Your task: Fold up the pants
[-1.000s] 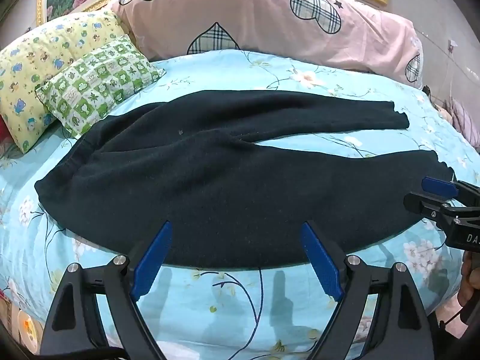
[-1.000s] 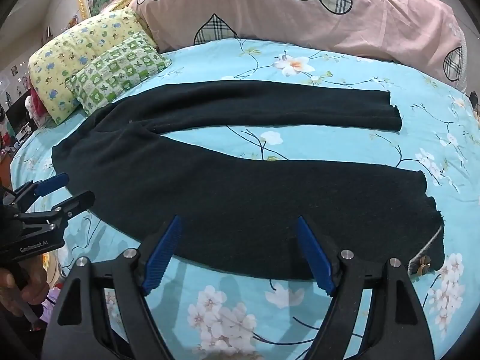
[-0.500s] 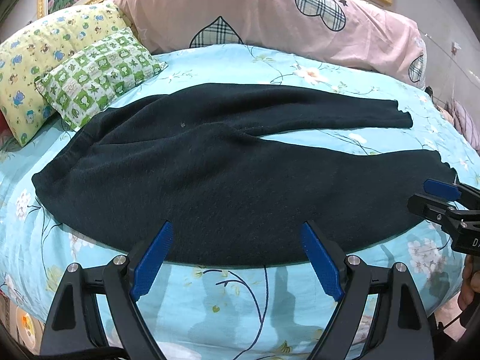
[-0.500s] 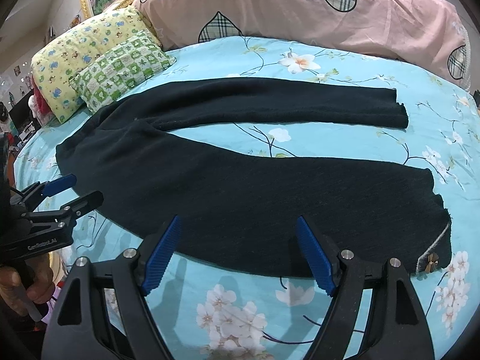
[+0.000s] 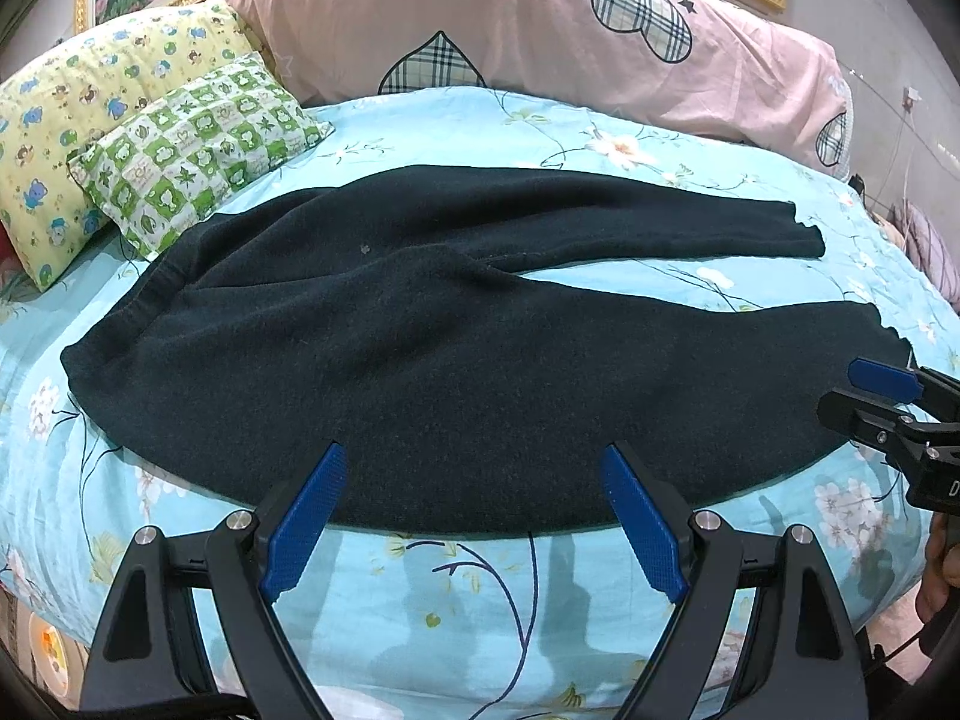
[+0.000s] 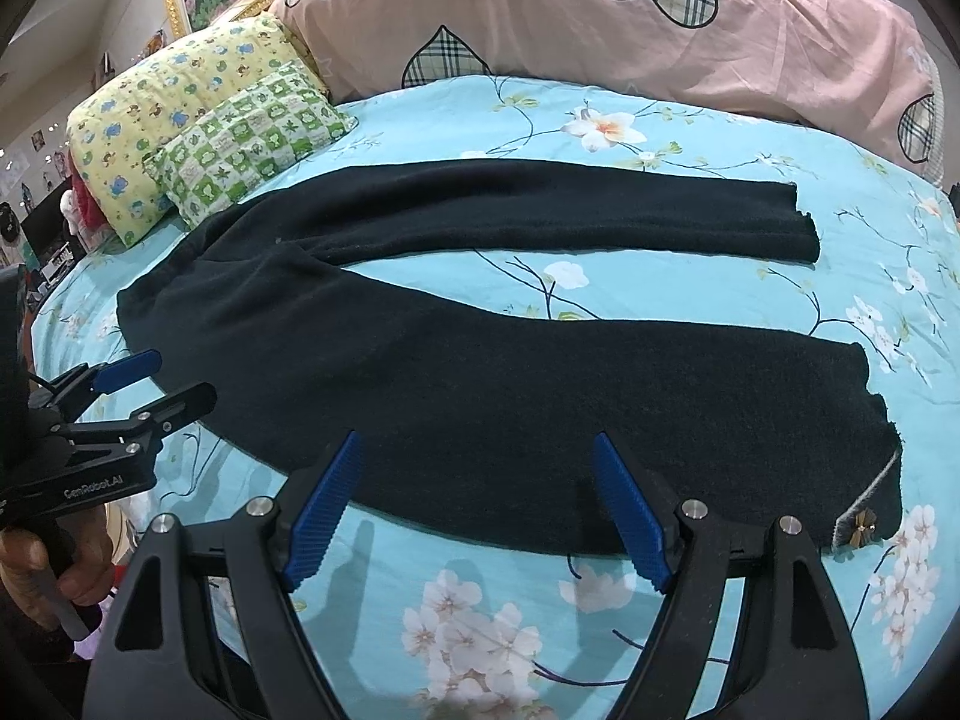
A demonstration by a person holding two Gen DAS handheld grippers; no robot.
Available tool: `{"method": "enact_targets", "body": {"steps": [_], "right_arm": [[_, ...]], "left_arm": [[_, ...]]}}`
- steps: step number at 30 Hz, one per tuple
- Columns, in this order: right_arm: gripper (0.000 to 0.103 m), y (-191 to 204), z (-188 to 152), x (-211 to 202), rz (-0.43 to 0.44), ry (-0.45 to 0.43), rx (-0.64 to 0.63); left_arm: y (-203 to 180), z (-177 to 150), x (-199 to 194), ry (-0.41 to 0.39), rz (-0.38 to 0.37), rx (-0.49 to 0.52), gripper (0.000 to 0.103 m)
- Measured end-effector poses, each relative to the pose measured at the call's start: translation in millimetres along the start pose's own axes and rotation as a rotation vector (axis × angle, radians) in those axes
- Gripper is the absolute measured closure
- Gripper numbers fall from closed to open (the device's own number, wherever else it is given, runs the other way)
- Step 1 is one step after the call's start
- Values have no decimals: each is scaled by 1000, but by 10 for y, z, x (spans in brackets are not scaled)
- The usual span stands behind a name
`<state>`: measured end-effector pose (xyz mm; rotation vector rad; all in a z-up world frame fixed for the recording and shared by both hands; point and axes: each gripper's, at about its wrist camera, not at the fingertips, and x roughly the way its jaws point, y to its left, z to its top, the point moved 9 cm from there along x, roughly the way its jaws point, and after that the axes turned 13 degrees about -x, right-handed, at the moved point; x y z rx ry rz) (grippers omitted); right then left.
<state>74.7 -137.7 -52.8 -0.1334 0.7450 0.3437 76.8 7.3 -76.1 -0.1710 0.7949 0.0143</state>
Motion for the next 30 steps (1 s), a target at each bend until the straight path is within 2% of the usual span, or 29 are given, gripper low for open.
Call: {"method": "enact_targets", "body": {"steps": [30], "right_arm": [[23,-33,29,-19,-3,4,-1]], "left_arm": [[-67,54,49,16,-30,-1,15]]}}
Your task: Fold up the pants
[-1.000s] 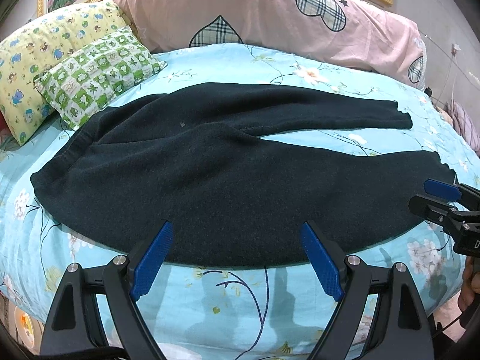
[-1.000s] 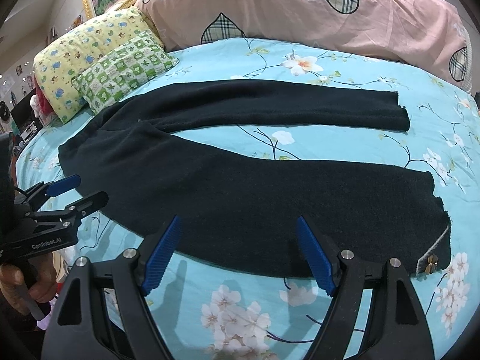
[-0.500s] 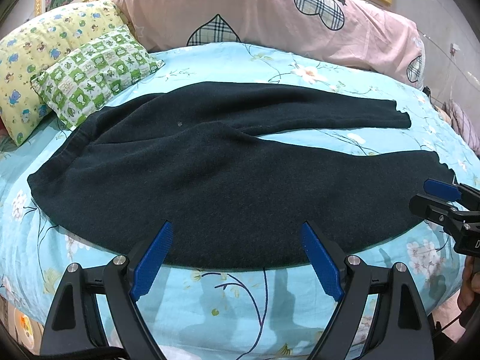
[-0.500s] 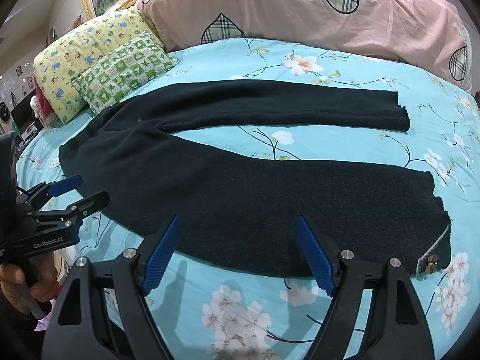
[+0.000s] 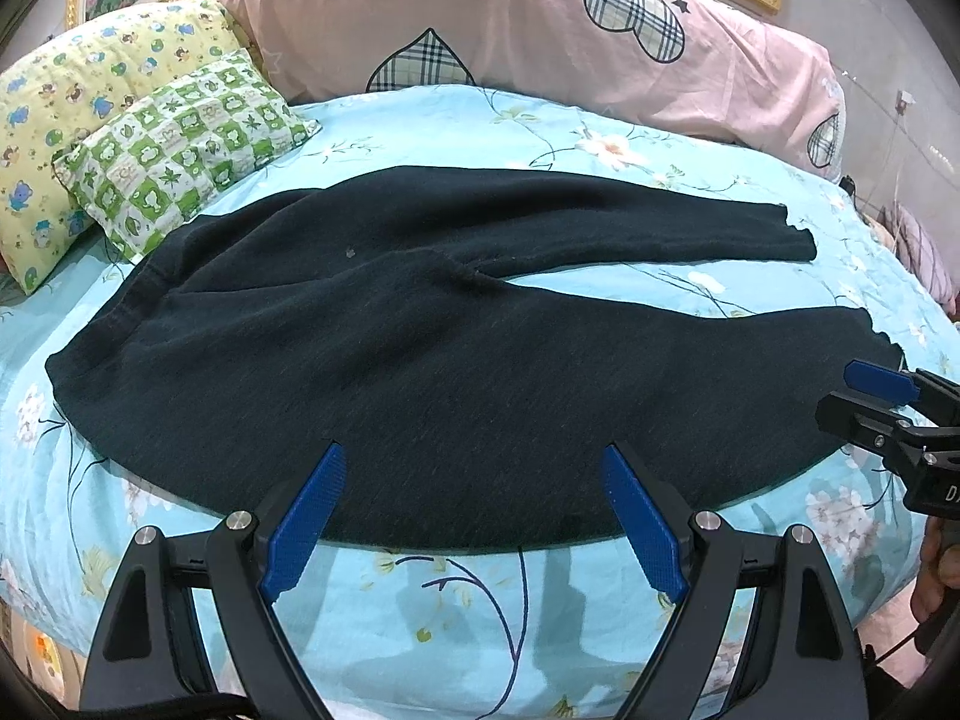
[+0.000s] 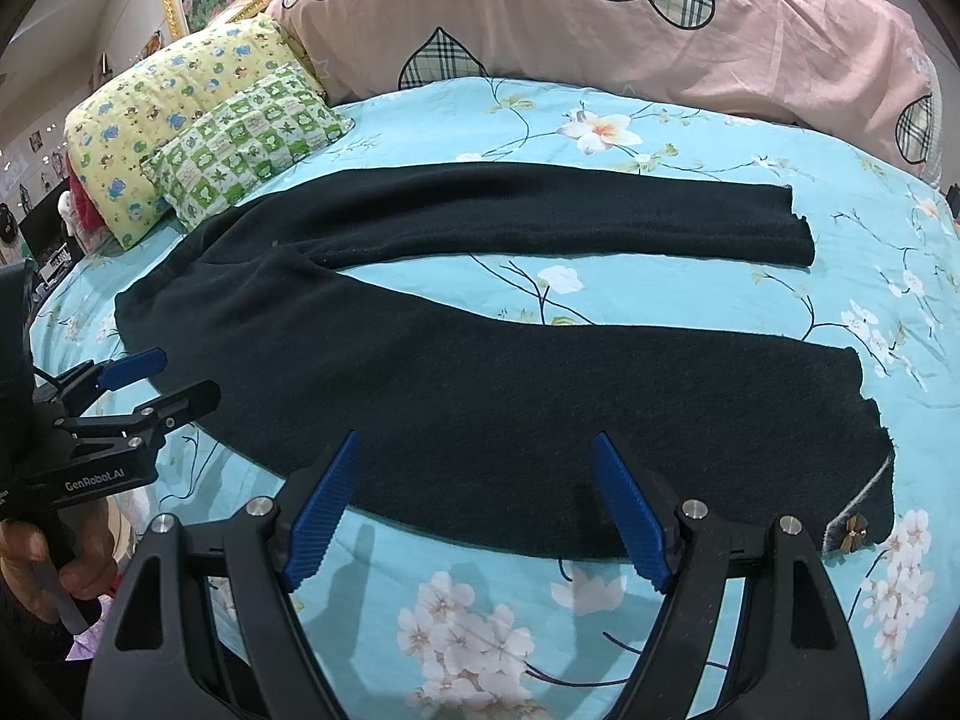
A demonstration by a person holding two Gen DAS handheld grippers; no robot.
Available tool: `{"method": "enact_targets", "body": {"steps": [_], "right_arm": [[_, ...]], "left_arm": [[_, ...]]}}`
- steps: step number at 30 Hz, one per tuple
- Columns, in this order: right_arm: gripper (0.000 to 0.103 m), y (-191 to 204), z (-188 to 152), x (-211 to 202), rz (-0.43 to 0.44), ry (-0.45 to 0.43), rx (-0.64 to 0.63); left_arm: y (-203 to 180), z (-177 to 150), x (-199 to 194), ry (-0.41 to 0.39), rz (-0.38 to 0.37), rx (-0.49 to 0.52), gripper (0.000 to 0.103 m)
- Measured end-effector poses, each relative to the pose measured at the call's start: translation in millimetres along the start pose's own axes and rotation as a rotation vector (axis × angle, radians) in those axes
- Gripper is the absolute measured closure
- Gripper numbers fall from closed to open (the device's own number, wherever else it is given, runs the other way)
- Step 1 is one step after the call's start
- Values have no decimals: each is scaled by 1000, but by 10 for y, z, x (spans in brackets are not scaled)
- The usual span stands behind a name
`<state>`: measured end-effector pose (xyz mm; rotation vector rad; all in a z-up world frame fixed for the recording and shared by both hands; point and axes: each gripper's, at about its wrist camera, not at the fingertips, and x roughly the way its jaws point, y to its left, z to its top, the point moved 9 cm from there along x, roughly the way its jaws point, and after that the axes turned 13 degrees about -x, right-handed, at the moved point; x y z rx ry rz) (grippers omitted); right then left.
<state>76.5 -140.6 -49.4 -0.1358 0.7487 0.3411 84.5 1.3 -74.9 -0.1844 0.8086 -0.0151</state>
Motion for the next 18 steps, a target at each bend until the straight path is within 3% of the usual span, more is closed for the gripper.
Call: {"method": "enact_targets", "body": {"steps": [18], "right_arm": [[23,-62,79,-33,-38,-3,-21]], "left_arm": [[-64,89,4,5,-16,14,15]]}}
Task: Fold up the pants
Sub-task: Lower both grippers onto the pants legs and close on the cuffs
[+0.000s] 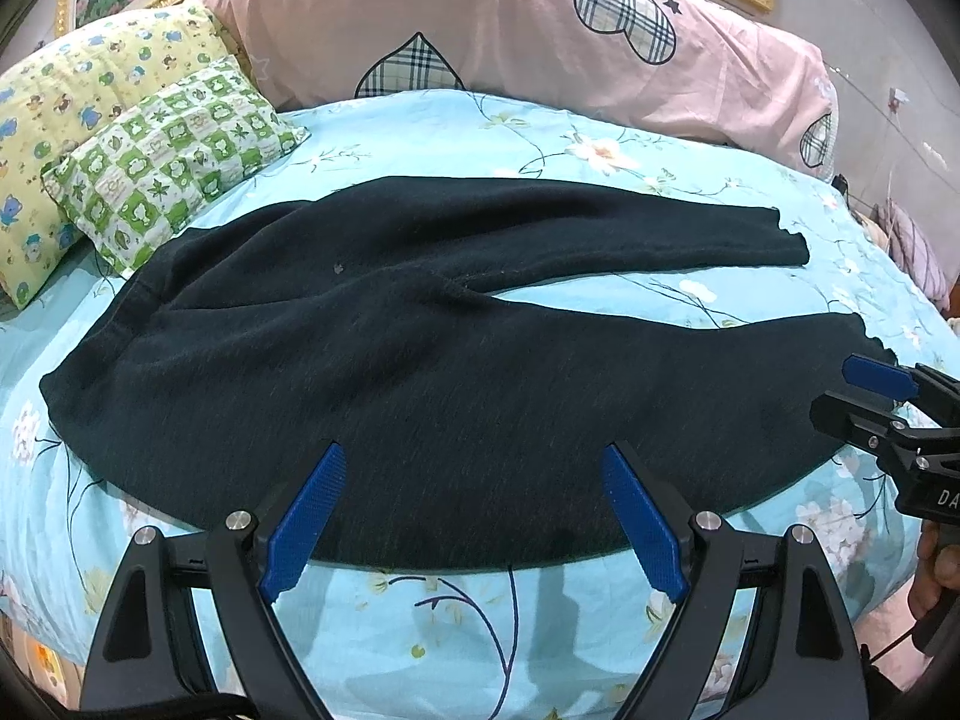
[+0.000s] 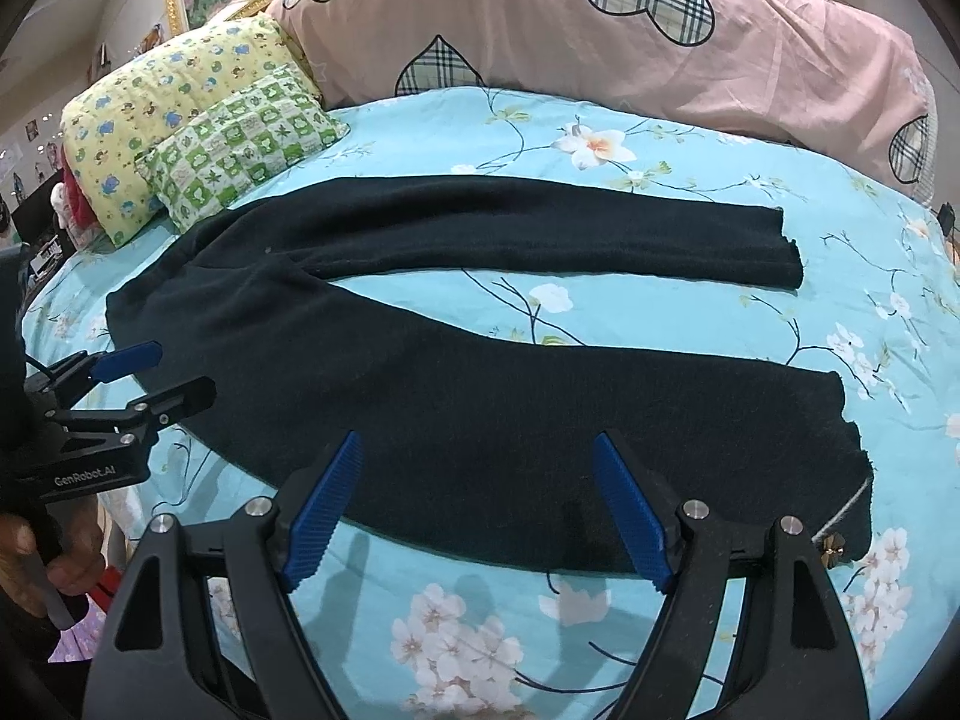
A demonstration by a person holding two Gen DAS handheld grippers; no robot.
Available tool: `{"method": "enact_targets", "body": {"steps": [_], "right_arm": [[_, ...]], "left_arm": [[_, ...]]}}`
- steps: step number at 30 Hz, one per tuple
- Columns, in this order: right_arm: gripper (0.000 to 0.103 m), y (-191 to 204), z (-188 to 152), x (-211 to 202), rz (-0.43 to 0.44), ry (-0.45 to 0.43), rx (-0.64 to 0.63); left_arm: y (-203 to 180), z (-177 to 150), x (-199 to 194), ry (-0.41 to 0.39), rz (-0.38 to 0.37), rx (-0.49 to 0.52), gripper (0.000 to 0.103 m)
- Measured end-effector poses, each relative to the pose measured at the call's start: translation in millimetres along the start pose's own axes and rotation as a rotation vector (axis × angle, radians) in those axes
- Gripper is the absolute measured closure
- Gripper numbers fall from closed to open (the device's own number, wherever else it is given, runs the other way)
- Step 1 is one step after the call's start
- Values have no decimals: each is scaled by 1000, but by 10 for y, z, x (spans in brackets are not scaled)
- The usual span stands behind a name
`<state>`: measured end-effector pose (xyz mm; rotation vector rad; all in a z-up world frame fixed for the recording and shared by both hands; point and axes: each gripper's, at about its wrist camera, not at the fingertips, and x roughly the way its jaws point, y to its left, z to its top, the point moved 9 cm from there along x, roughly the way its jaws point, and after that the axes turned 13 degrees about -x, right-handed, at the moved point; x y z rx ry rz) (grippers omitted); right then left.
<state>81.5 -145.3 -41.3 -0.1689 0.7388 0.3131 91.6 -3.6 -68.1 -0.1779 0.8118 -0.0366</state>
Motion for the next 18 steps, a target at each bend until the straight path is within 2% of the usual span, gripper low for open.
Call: {"method": "enact_targets", "body": {"steps": [11,18], "right_arm": [[22,-113,33,2,1,-1,18],[21,-421,121,27,-16,0,57]], "left_arm": [[-64,131,81,11,-12,27,15],[-151,408,209,11,-32,72,14]]}}
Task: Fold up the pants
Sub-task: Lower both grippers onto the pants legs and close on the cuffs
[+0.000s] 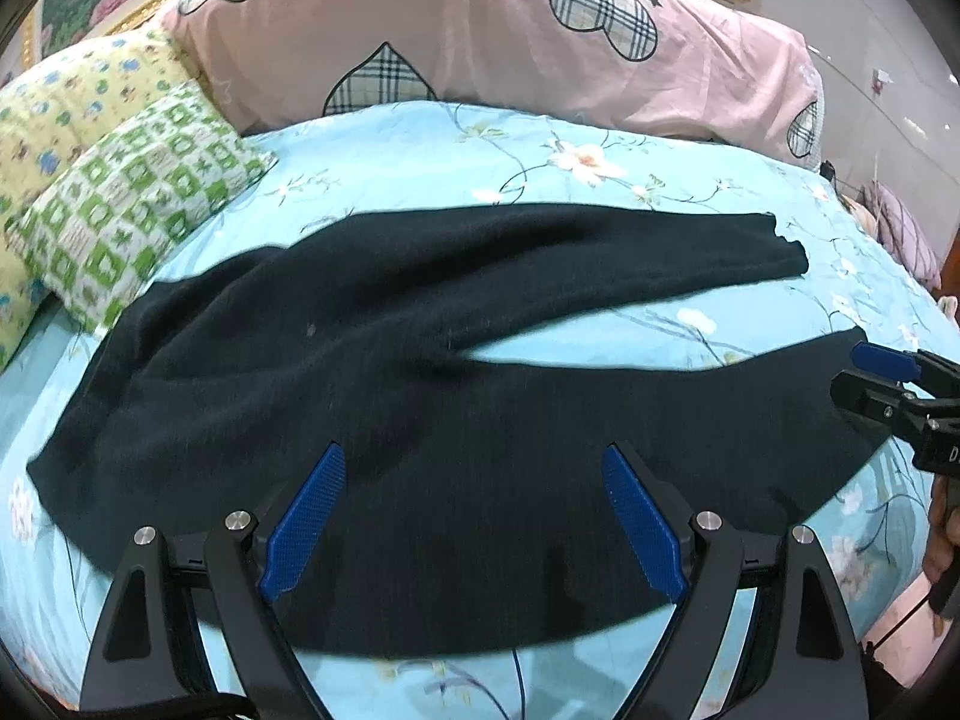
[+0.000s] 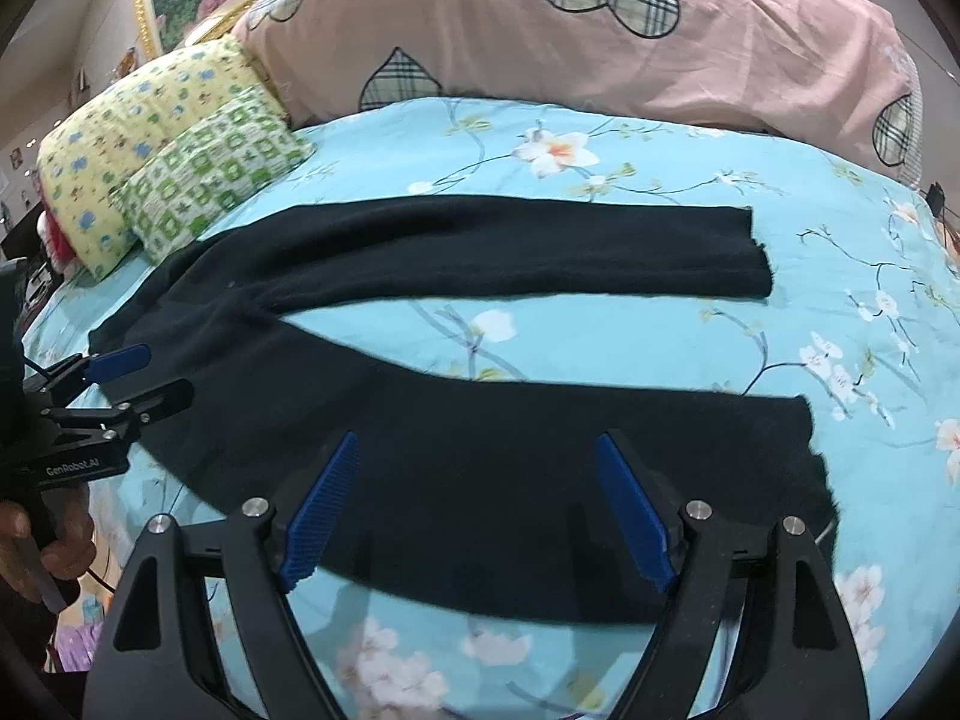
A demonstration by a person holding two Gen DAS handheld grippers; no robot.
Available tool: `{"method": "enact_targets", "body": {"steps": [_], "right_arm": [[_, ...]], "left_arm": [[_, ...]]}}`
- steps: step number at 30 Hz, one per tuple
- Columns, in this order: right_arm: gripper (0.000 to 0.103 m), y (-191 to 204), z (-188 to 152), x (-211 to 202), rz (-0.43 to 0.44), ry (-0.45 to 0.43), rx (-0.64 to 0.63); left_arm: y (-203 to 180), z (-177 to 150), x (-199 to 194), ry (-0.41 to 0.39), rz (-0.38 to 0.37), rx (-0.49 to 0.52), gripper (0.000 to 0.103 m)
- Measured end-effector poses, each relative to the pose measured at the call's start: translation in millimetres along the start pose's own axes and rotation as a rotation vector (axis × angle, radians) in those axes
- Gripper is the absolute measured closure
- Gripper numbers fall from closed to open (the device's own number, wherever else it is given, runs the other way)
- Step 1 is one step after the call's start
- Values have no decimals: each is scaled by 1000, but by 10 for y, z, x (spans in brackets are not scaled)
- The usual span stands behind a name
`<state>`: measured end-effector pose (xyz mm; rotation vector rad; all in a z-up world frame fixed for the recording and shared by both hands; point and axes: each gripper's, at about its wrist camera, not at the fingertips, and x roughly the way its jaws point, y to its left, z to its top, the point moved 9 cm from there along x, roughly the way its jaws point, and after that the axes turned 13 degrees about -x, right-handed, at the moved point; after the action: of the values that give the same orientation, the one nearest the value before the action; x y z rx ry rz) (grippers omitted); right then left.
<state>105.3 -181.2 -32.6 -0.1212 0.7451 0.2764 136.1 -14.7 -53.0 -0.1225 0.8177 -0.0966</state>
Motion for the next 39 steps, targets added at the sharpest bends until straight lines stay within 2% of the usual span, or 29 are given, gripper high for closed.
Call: {"method": "enact_targets", "body": {"steps": [6,16,22,30,39], "right_arm": [[21,-251,140,50,0,1,30],[21,-656,390,227,5,14,66],[21,-900,518,345,3,28,70],[21,-1459,679,494,-26,48,120],[21,-1931,834,804,-48,85,123]], "left_arm": [[-46,307,154,2,-12,38,14],[-122,796,523,46,-73,85,14],[-287,1108,823,90,-115,175,14],[-563,1477,1320,148,-170,272,14],[-698,1554,1923,296,-235,326,14]]}}
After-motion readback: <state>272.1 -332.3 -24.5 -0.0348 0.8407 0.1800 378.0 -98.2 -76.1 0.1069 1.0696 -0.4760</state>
